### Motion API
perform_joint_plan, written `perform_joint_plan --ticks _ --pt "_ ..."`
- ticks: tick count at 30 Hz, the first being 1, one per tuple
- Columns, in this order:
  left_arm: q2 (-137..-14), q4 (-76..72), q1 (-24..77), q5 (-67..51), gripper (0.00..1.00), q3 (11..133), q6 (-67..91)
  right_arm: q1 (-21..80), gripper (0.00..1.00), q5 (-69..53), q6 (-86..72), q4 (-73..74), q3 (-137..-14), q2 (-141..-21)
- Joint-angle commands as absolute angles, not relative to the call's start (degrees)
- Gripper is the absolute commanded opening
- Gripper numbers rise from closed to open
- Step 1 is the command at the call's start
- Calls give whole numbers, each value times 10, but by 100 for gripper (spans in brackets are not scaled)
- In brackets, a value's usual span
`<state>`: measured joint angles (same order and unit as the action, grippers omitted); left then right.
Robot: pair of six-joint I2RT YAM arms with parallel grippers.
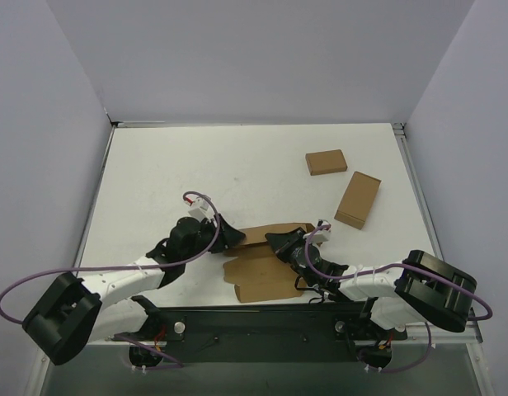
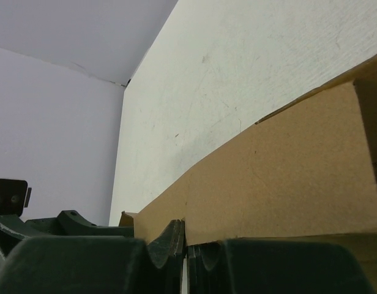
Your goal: Fold the paper box
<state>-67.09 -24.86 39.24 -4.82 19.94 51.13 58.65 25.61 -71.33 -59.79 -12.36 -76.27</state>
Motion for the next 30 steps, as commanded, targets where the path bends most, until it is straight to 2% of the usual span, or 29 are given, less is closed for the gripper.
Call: perform_joint_plan --ticks 1,8,16,30 --pt "-606 -173 380 -23 62 217 462 593 0 254 -692 -578 -118 -756" --pt "-537 -93 375 -4 64 183 439 593 0 252 -692 -579 -120 -758" --pt "-546 -98 374 19 57 144 445 593 0 253 -692 -580 -120 -761" --pt "-744 -300 366 -46 55 152 457 592 0 250 -688 -578 -122 -760"
